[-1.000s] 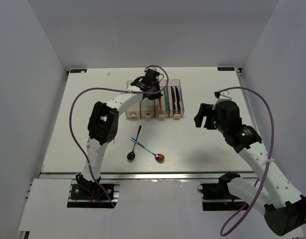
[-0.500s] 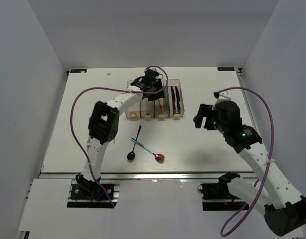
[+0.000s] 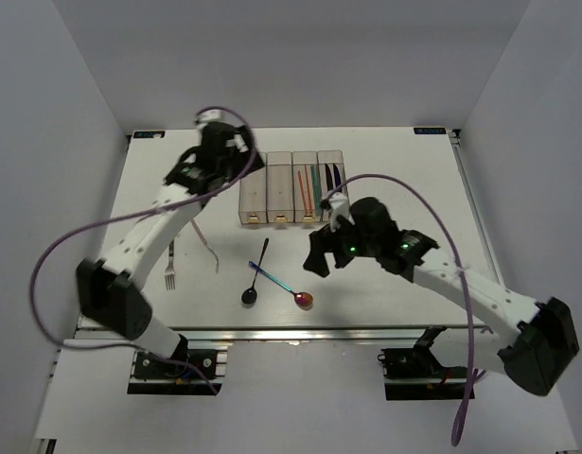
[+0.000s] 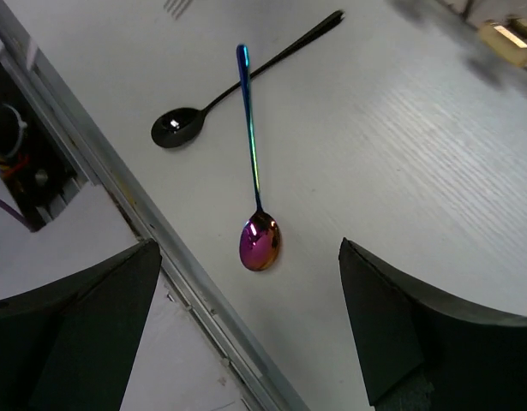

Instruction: Sort the eating utensils into containers

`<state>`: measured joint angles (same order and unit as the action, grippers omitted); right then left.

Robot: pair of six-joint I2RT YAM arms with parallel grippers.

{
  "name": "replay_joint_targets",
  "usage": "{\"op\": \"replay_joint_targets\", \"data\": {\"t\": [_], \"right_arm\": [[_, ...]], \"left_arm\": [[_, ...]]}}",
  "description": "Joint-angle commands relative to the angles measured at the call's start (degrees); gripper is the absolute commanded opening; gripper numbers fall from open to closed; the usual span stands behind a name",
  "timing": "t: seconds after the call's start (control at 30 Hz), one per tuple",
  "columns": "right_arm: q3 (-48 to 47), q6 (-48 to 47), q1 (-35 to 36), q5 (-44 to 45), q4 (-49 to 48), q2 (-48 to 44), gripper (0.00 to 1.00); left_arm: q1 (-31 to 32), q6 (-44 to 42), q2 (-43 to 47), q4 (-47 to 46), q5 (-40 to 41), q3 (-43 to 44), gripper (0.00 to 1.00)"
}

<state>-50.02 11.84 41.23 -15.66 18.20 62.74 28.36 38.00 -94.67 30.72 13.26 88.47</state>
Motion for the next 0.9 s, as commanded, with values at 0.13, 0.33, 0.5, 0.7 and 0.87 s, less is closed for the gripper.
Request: {"op": "replay_joint_targets", "data": {"t": [0.13, 0.33, 0.5, 0.7, 0.87], "right_arm": [[-12.6, -6.2, 13.4, 17.6, 0.1, 24.6, 0.75], [-22.9, -8.5, 18.4, 20.4, 4.5, 38.9, 0.52], [-26.1, -8.8, 19.2, 19.2, 4.8, 44.8, 0.5], [-27.6, -8.8, 19.6, 18.7, 3.2, 49.5, 0.43], [-29.8, -8.1, 19.7, 17.0, 4.0, 53.2, 0.32]], "left_arm": [[-11.4, -9.1, 27.1, 7.5, 13.6, -17.8, 0.98], [-11.8, -15.6, 36.1, 9.3, 15.7, -28.4, 0.98], [-11.8, -14.5, 46.2, 2.9, 13.1, -40.0, 0.98], [-11.7, -13.7, 46.1, 1.2, 14.5, -42.1, 0.98], [-11.8, -13.6, 43.4, 2.6, 14.3, -41.4, 0.98]]}}
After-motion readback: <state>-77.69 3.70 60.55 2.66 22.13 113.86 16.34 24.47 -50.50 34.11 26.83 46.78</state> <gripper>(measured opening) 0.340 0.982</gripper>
